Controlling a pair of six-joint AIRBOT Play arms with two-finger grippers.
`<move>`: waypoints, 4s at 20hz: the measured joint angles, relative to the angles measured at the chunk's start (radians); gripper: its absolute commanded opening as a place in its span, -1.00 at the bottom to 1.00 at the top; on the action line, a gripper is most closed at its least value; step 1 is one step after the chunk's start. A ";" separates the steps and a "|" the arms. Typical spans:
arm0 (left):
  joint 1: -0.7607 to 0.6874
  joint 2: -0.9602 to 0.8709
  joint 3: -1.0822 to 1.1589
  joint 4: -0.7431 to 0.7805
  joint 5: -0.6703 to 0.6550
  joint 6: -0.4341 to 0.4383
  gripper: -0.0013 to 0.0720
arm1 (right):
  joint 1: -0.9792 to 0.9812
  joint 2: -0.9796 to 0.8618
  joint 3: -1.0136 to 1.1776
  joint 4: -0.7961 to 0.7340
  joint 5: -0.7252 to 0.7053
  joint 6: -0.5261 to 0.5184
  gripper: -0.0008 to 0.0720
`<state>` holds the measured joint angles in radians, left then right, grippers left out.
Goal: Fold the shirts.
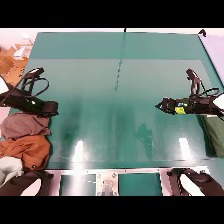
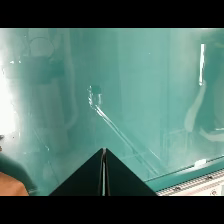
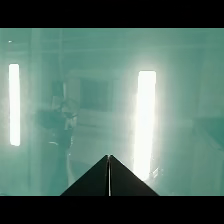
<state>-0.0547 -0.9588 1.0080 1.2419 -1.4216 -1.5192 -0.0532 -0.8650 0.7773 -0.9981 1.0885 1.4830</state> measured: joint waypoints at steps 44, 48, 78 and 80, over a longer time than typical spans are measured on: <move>-0.198 -0.010 0.217 0.107 0.326 0.123 -0.89 | 0.000 0.000 0.000 0.002 -0.019 0.000 -0.94; -0.386 -0.089 0.268 0.024 0.418 0.114 -0.08 | 0.000 0.000 0.000 0.003 -0.022 0.000 -0.23; 0.104 -0.543 -0.107 -0.445 0.526 0.383 -0.81 | 0.140 -0.527 -0.011 0.293 -0.280 -0.101 -0.07; 0.104 -0.550 -0.092 -0.466 0.534 0.411 -0.89 | 0.142 -0.605 0.047 0.318 -0.266 -0.124 -0.63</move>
<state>0.0490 -1.5093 0.9157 0.7757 -0.8875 -1.1080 0.0891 -1.4704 0.8238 -0.6800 0.8223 1.3586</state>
